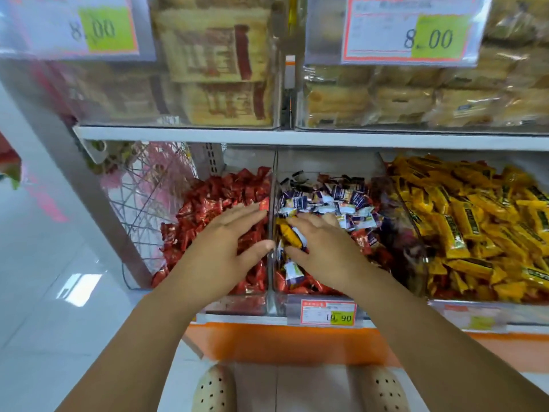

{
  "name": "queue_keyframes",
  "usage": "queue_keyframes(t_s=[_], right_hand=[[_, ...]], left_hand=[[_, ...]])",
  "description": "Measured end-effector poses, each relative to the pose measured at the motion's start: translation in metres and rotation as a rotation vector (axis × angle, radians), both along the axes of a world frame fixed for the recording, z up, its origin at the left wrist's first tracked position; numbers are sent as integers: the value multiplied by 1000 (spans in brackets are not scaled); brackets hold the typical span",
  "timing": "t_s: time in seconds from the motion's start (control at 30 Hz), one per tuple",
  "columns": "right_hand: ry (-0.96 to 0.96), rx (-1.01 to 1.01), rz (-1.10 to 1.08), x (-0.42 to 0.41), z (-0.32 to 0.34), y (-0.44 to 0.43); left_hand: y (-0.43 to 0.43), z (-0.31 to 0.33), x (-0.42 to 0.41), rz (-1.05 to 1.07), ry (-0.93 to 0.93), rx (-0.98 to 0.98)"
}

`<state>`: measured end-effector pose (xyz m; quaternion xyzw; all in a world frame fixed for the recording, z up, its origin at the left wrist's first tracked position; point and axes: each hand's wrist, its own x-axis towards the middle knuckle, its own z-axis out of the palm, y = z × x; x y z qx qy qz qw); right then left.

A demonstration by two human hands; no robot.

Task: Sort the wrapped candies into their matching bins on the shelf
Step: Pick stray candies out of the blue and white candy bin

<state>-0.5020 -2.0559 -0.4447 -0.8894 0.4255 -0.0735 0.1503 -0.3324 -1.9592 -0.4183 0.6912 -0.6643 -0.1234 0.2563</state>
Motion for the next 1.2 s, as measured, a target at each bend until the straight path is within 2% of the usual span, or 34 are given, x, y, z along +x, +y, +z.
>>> queue_keyframes(t_s=[0.13,0.33,0.5,0.6,0.67,0.73,0.8,0.9,1.03,1.2], right_hand=[[18,-23,-8,9,-2,-6],[128,231,81,7,11,-26],[199,96,50,18,3,-20],[64,-24,17,18,0,-13],[-15,-22,-19,15,0,-12],[-170,148,-63,7,4,-16],[-408,336,-99,-3,12,-21],[-643,505,-159,-21,23,-27],[-768,669,-161,-36,28,-32],[-812,785,-124,-47,29,-33]], left_hand=[[-6,0,2,-17,33,-1],[-6,-2,3,-27,63,-5],[-6,-3,3,-16,72,4],[-6,-3,0,-8,87,1],[-5,-1,-1,-1,100,-1],[-4,1,-2,7,108,-11],[-5,2,-3,13,115,-32],[-10,2,-9,23,97,-89],[-21,3,-26,-14,45,-116],[-33,1,-34,-18,39,-127]])
